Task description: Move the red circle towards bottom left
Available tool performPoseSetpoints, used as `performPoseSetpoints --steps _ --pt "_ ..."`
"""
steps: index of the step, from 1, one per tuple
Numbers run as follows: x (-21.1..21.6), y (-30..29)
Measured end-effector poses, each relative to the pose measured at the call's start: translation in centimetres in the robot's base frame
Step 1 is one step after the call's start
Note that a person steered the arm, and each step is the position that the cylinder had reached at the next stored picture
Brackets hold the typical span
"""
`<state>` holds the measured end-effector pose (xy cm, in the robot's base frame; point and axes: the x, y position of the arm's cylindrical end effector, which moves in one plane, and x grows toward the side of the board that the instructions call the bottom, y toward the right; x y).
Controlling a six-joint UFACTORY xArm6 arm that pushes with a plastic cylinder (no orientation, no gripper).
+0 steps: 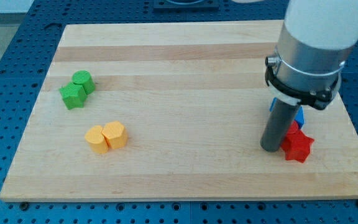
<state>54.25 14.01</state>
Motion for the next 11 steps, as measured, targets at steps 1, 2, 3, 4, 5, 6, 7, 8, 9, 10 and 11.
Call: performPoseSetpoints --steps 1,2,3,4,5,6,7,8,9,10,11 --pt "0.0 -1.0" --pt "-4.4 -4.0" --pt "-4.4 -3.9" --pt "-4.4 -2.3" --pt "-4.4 -2.3" --pt "-4.4 -0.7" --pt "-4.4 0.8" --pt "-3.5 1.6" --pt "-2.2 2.1" --pt "-1.5 2.8" --pt "-1.5 4.1"
